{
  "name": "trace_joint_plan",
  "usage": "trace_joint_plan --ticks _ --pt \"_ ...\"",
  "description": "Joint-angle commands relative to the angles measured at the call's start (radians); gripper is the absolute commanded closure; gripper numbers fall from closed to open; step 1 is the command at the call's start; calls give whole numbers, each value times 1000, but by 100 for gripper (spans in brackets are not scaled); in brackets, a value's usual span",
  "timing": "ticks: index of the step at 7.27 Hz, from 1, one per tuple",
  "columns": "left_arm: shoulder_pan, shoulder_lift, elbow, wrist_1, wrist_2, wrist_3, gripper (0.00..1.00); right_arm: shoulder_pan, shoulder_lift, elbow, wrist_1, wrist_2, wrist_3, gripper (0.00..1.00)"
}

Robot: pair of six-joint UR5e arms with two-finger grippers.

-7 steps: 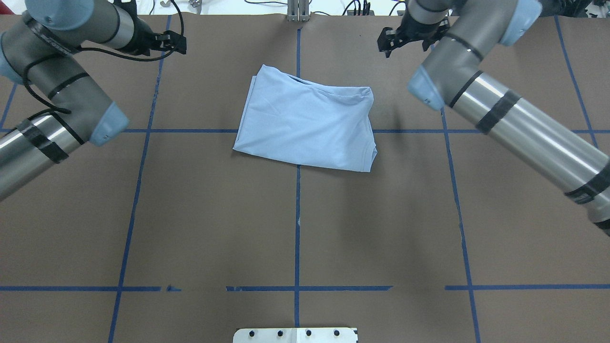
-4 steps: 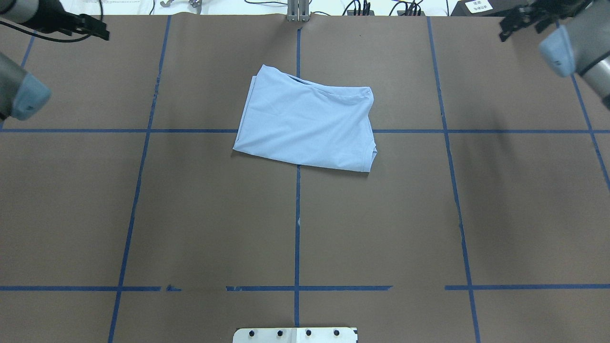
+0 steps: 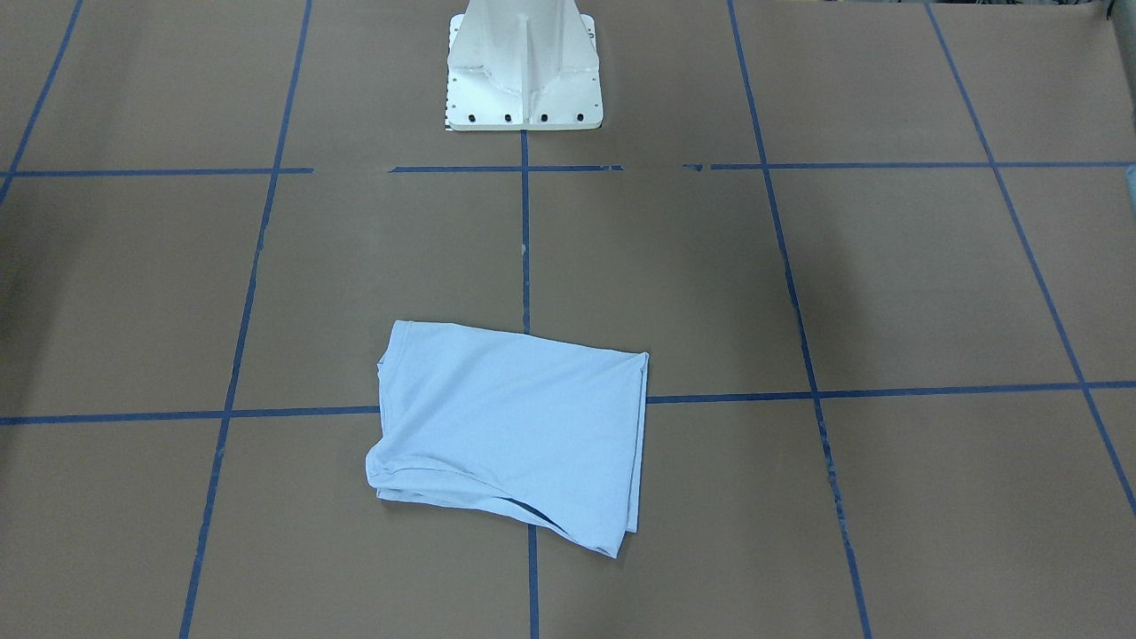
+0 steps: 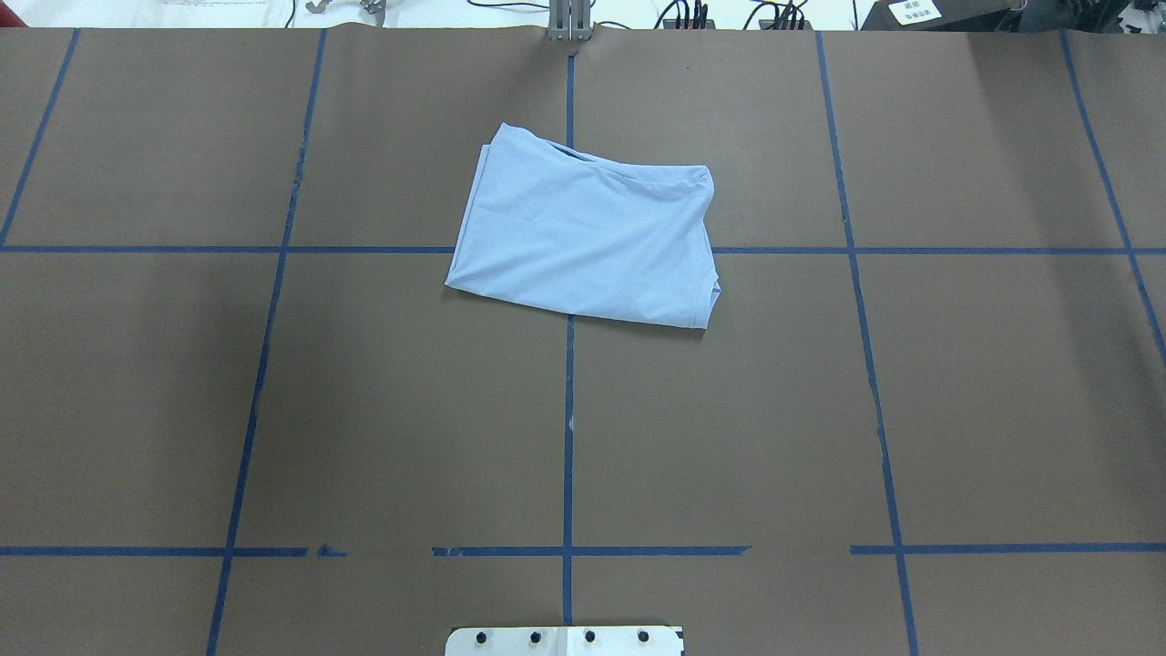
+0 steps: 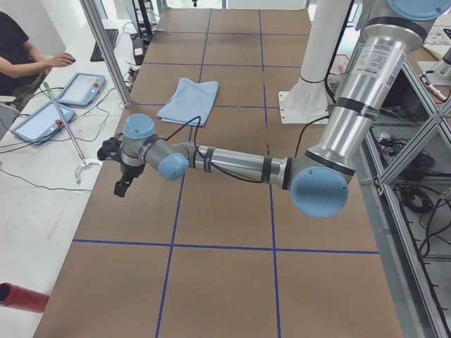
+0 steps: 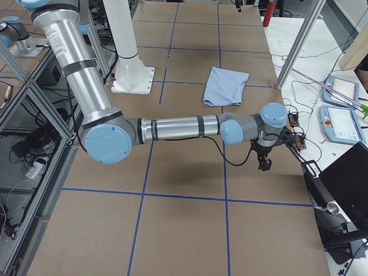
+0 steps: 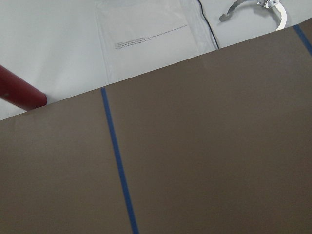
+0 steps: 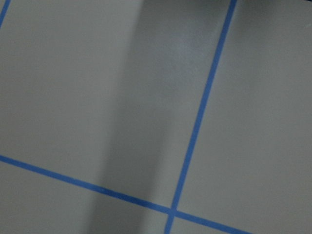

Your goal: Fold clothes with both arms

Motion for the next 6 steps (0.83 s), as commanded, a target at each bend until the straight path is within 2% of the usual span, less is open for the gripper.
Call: trace_joint_plan --ticks 1,2,3,4,5,6 --pt "-96 88 -6 62 -71 187 0 107 -30 58 -270 1 -221 0" --pt "-97 109 -17 81 -80 191 0 133 -85 102 -303 -5 -243 0" --pt "-95 176 -79 81 -83 188 0 133 -158 162 -278 -37 -226 0" --pt "-94 268 -162 63 -111 183 0 132 -200 182 -277 -60 -196 0" --pt "-95 290 -164 41 -149 191 0 124 -194 173 -273 -65 -192 0" --pt "-94 300 -159 -64 -164 159 0 126 -196 178 -273 -58 -133 0"
